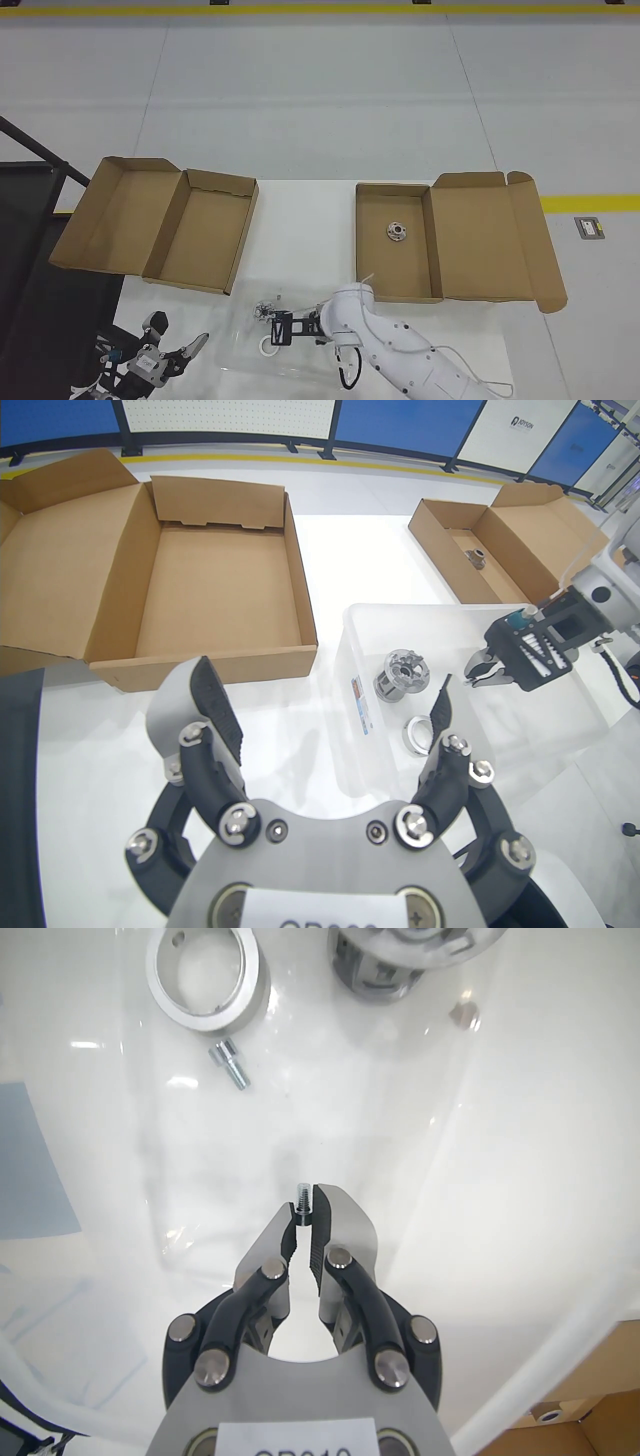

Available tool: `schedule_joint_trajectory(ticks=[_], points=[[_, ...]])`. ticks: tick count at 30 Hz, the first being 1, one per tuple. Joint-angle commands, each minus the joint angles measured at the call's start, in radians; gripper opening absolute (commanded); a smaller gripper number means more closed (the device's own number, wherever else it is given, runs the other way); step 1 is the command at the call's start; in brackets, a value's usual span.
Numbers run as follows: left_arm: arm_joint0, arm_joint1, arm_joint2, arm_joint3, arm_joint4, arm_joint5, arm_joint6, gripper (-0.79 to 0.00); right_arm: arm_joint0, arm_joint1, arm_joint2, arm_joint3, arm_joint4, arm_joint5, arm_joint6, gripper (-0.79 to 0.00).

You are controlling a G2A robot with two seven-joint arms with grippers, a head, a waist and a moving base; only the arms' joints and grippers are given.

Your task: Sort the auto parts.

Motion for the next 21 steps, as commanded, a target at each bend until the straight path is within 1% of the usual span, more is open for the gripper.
schedule_joint_trajectory(ticks=[1, 4, 8, 10, 13, 16, 18, 21], points=[[0.0, 0.0, 0.0, 0.0, 0.0, 0.0, 0.0, 0.0, -0.031, 0.02, 0.035, -0.074, -0.021, -0.03, -0.039, -0.785], [0.0, 0.0, 0.0, 0.0, 0.0, 0.0, 0.0, 0.0, -0.102, 0.059, 0.104, -0.208, -0.064, -0.098, -0.109, -0.785], [0.0, 0.0, 0.0, 0.0, 0.0, 0.0, 0.0, 0.0, -0.225, 0.113, 0.227, -0.417, -0.128, -0.172, -0.192, -0.785], [0.0, 0.0, 0.0, 0.0, 0.0, 0.0, 0.0, 0.0, -0.297, 0.137, 0.302, -0.515, -0.165, -0.158, -0.204, -0.785], [0.0, 0.0, 0.0, 0.0, 0.0, 0.0, 0.0, 0.0, -0.392, 0.158, 0.403, -0.626, -0.203, -0.068, -0.169, -0.785], [0.0, 0.0, 0.0, 0.0, 0.0, 0.0, 0.0, 0.0, -0.442, 0.169, 0.489, -0.652, -0.225, 0.03, -0.114, -0.785], [0.0, 0.0, 0.0, 0.0, 0.0, 0.0, 0.0, 0.0, -0.445, 0.172, 0.53, -0.62, -0.218, 0.084, -0.077, -0.785], [0.0, 0.0, 0.0, 0.0, 0.0, 0.0, 0.0, 0.0, -0.413, 0.171, 0.562, -0.538, -0.177, 0.114, -0.048, -0.785]])
